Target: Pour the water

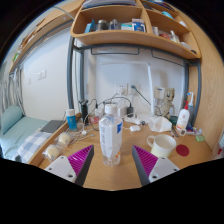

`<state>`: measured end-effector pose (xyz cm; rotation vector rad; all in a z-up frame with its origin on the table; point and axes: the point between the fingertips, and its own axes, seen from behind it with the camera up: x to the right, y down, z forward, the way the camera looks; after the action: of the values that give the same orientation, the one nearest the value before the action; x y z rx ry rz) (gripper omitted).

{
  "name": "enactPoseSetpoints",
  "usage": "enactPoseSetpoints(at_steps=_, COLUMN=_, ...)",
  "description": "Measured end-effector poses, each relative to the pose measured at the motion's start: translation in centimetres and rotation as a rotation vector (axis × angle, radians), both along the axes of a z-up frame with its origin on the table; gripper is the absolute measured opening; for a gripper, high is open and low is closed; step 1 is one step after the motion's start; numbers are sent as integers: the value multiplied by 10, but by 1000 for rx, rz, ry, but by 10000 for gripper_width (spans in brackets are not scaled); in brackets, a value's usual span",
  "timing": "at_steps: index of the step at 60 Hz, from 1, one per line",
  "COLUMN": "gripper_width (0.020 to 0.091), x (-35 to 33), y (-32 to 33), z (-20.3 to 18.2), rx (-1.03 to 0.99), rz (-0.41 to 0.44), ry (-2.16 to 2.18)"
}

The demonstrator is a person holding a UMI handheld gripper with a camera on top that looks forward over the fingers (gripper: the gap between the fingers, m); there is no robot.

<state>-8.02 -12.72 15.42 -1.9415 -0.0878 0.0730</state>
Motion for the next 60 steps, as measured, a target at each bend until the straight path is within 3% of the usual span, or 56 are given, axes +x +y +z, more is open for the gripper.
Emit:
enactPoseSetpoints(at_steps=17, gripper_width=778, x=35, y=43, z=17, rx=55, rz=-41, ry=-4)
enactPoseSetpoints(at_steps=20, gripper_width=724, x=44, y=50, z=23, rx=73, rz=-65, ry=-1)
enactPoseSetpoints(at_steps=24, gripper_width=568, x=55, y=52, z=27, rx=77, rz=-99, ry=-10)
enactPoseSetpoints(at_steps=38, gripper_width=406, x=81, y=37, z=38, rx=85, rz=-110, ry=41)
enactPoseSetpoints(at_steps=60, gripper_width=383, x=112, y=22, z=76, rx=-30, rz=-152, ry=527)
